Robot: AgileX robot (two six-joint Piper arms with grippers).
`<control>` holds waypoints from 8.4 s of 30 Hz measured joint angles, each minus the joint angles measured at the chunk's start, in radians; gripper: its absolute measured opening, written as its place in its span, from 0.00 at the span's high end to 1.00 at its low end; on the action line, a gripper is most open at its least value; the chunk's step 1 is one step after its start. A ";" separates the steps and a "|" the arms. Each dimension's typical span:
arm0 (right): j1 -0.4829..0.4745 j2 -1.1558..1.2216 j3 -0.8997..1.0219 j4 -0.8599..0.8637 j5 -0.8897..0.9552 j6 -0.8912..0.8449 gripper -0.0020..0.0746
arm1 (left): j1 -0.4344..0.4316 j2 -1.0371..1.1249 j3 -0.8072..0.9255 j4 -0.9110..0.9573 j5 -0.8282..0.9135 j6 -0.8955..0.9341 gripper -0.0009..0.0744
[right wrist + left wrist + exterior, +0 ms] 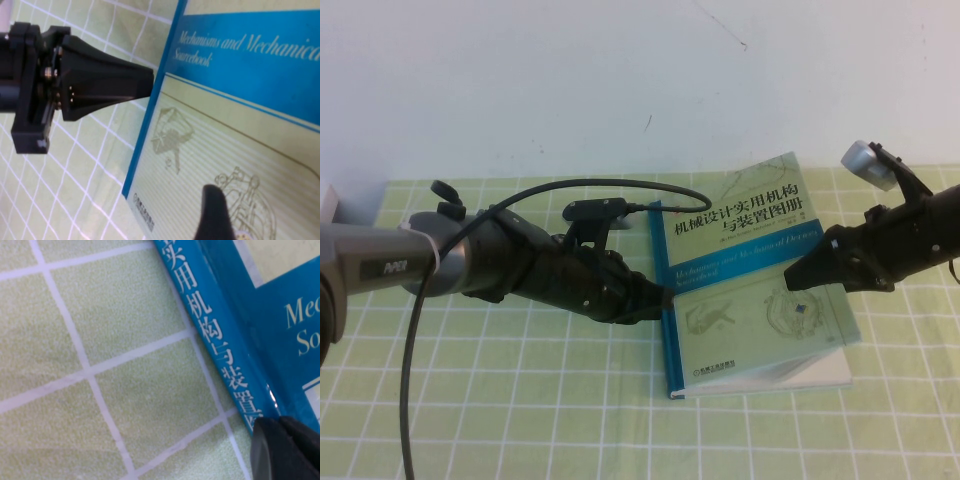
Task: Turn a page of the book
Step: Open the closed book
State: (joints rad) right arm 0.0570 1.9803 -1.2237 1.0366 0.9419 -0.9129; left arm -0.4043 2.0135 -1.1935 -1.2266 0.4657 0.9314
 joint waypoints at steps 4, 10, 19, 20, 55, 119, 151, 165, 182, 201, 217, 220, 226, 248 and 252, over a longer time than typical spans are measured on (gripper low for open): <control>0.000 0.000 -0.008 0.000 0.009 0.011 0.39 | 0.000 0.000 0.000 0.000 0.002 0.002 0.99; 0.004 0.000 -0.061 -0.022 0.057 0.047 0.39 | 0.000 0.000 0.000 0.000 0.006 0.002 0.99; 0.008 -0.002 -0.084 -0.076 0.078 0.086 0.39 | 0.000 0.000 0.000 0.000 0.011 0.002 0.99; 0.008 -0.002 -0.084 -0.077 0.080 0.087 0.39 | 0.000 0.000 0.000 0.000 0.011 0.002 0.99; 0.049 0.053 -0.084 -0.231 0.040 0.115 0.39 | 0.000 0.000 0.000 0.000 0.020 0.002 0.99; 0.049 0.063 -0.084 0.053 0.150 -0.005 0.40 | -0.717 -0.106 0.000 2.207 -0.177 -1.696 0.99; 0.058 0.063 -0.084 0.128 0.224 -0.060 0.40 | -0.777 0.009 0.000 2.879 0.110 -2.429 0.99; 0.058 0.063 -0.084 0.135 0.224 -0.064 0.40 | -0.747 0.025 0.000 2.872 0.177 -2.433 0.99; 0.057 0.033 -0.171 -0.037 0.235 0.031 0.40 | -0.747 0.025 0.000 2.871 0.211 -2.432 0.99; -0.007 -0.069 -0.184 -0.208 0.259 0.096 0.72 | -0.747 0.025 0.000 2.875 0.244 -2.469 0.99; -0.010 0.022 -0.184 -0.310 0.181 -0.033 0.97 | -0.745 0.025 0.000 2.884 0.254 -2.493 0.99; 0.000 0.080 -0.184 -0.266 0.170 -0.080 0.97 | -0.745 0.025 0.000 2.884 0.254 -2.495 0.99; 0.028 0.157 -0.184 -0.231 0.128 -0.147 0.97 | -0.745 0.025 0.000 2.886 0.254 -2.495 0.99; 0.046 0.184 -0.191 -0.291 0.079 -0.098 0.97 | -0.736 0.006 0.000 2.867 0.415 -2.497 0.99; 0.047 0.184 -0.192 -0.299 0.079 -0.080 0.97 | -0.718 -0.015 0.000 2.780 0.417 -2.497 0.99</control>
State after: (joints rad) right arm 0.1044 2.1647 -1.4159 0.7374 1.0206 -0.9925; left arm -1.1223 1.9987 -1.1935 1.5536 0.8829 -1.5654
